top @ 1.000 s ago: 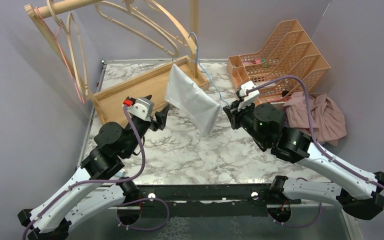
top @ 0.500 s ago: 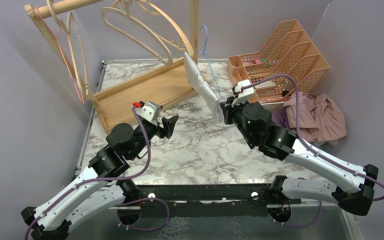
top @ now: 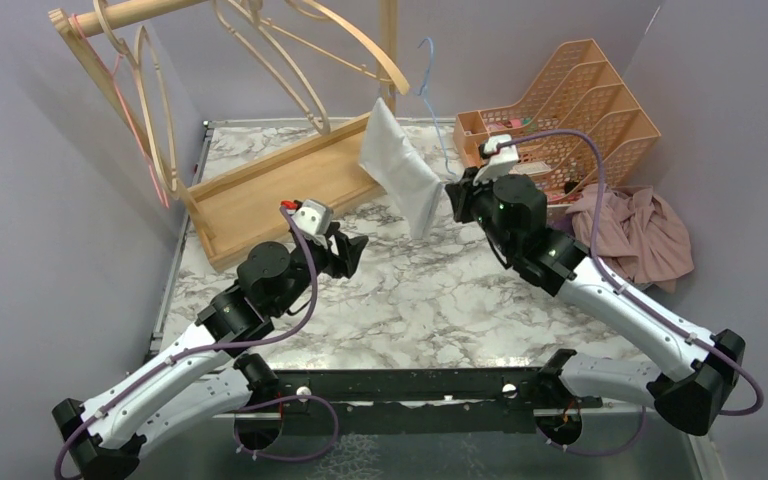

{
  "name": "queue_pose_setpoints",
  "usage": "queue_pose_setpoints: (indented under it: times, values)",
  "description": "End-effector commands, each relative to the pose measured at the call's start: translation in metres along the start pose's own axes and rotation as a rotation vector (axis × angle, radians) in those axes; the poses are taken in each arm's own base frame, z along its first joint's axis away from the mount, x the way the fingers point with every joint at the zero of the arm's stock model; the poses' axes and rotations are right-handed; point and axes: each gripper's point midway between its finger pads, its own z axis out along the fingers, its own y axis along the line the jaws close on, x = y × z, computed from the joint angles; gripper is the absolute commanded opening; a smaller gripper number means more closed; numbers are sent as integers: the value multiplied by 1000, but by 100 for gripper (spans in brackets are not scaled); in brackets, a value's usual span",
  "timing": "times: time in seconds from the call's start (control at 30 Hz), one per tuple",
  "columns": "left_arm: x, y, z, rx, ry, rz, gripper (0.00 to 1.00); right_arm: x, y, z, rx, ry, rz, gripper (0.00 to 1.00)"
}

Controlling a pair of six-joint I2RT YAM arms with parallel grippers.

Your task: Place the skirt on the hanger

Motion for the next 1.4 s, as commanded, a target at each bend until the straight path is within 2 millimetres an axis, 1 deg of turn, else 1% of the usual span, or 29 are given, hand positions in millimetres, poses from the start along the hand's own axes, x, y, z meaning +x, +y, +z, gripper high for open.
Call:
queue_pose_setpoints:
  times: [0.0, 0.13, 0.23, 0.37, 0.47, 0.6, 0.8, 0.87, 1.0, 1.1, 1.2, 1.37]
  values:
    - [-1, -10, 6, 35, -19, -65, 63, -63, 17, 8, -143, -138, 72, 1]
    - [4, -14, 10, 48, -4, -82, 63, -66, 21, 10, -177, -156, 33, 1]
    - [7, -16, 13, 57, 9, -84, 63, -75, 28, 9, -226, -179, -11, 1]
    - [13, -19, 13, 80, 17, -59, 62, -99, 39, 11, -262, -211, -41, 1]
    - [10, -22, 11, 108, -5, -51, 61, -116, 44, 18, -263, -232, -53, 1]
    - [7, -21, 7, 107, -27, -57, 61, -133, 46, 31, -254, -257, -69, 1]
    - [7, -19, 5, 96, -29, -63, 61, -160, 48, 43, -257, -308, -92, 1]
    - [6, -18, 4, 92, -29, -62, 61, -158, 49, 47, -262, -301, -98, 1]
    - [5, -15, 4, 78, -32, -56, 61, -140, 45, 50, -260, -274, -87, 1]
    - [7, -14, 5, 74, -29, -46, 61, -134, 41, 51, -246, -270, -73, 1]
    - [8, -15, 7, 76, -21, -36, 61, -142, 39, 57, -225, -283, -68, 1]
    - [9, -16, 10, 80, -8, -22, 62, -168, 36, 66, -179, -328, -67, 1]
